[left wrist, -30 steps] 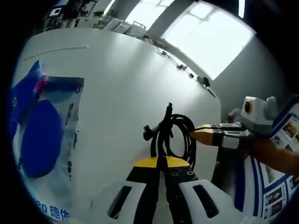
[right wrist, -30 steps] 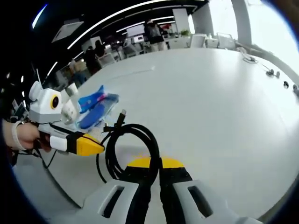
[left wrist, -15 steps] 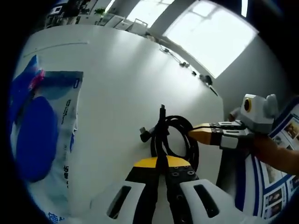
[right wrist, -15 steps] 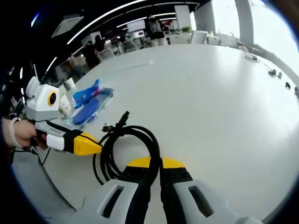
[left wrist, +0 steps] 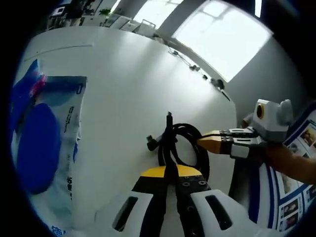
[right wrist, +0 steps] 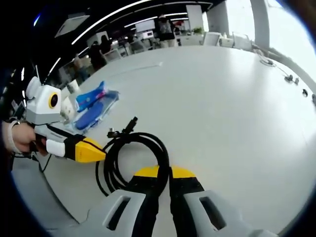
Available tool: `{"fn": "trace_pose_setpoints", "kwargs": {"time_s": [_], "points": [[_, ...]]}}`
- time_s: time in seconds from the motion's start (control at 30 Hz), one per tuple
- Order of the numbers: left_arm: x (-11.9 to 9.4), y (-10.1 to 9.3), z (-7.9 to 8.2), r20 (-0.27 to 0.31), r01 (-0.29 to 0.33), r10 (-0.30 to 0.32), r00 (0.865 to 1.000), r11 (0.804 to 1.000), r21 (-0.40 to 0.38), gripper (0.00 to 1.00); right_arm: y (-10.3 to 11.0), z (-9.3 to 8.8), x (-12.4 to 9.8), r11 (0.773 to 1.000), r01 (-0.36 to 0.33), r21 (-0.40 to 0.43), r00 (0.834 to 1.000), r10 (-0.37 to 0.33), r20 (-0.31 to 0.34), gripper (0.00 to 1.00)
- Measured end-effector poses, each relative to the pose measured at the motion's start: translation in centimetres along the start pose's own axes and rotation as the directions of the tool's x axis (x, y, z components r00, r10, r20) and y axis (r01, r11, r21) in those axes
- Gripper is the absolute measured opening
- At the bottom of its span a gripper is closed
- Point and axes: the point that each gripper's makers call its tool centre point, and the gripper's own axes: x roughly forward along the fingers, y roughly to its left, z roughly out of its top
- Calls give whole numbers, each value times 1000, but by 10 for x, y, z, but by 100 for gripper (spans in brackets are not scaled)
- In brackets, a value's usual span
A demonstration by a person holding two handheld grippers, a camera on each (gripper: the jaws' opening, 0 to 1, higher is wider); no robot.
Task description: Arrange the tabletop items into an orderly group along one side of the table until the central work area is clear of visible clutter.
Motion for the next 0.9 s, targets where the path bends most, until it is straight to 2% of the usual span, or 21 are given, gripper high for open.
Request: {"fn": "trace_pose_setpoints", "kwargs": {"time_s": [0.37, 0.73, 0.9], "points": [[0, 0, 2, 12, -4, 4, 1000, 1000, 19, 4, -4, 0, 2, 999, 9, -52, 1000, -9, 3, 5], [-2, -1, 5, 23, -7, 6, 1000, 1000, 26, 8, -4, -1, 3, 998, 3, -57, 1000, -3, -4, 5], [-5, -1, 5, 27, -8, 7, 1000, 1000, 30, 12, -2, -4, 2, 997, 0, -80, 1000, -1, -14, 12]]}}
